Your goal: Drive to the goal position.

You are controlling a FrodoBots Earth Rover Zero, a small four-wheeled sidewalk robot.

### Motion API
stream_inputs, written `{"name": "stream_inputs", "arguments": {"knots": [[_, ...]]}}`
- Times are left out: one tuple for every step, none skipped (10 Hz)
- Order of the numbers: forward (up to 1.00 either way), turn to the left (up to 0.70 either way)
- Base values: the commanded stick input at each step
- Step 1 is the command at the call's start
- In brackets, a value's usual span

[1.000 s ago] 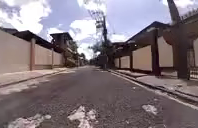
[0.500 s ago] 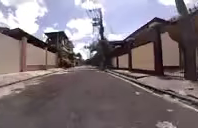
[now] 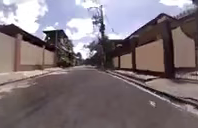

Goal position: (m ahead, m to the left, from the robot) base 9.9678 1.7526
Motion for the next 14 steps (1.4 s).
{"name": "stream_inputs", "arguments": {"knots": [[1.00, 0.00], [1.00, 0.00], [1.00, 0.00], [1.00, 0.00], [1.00, 0.00], [1.00, 0.00], [1.00, 0.00], [1.00, 0.00], [1.00, 0.00], [1.00, 0.00], [1.00, 0.10], [1.00, 0.24], [1.00, 0.40], [1.00, 0.40]]}}
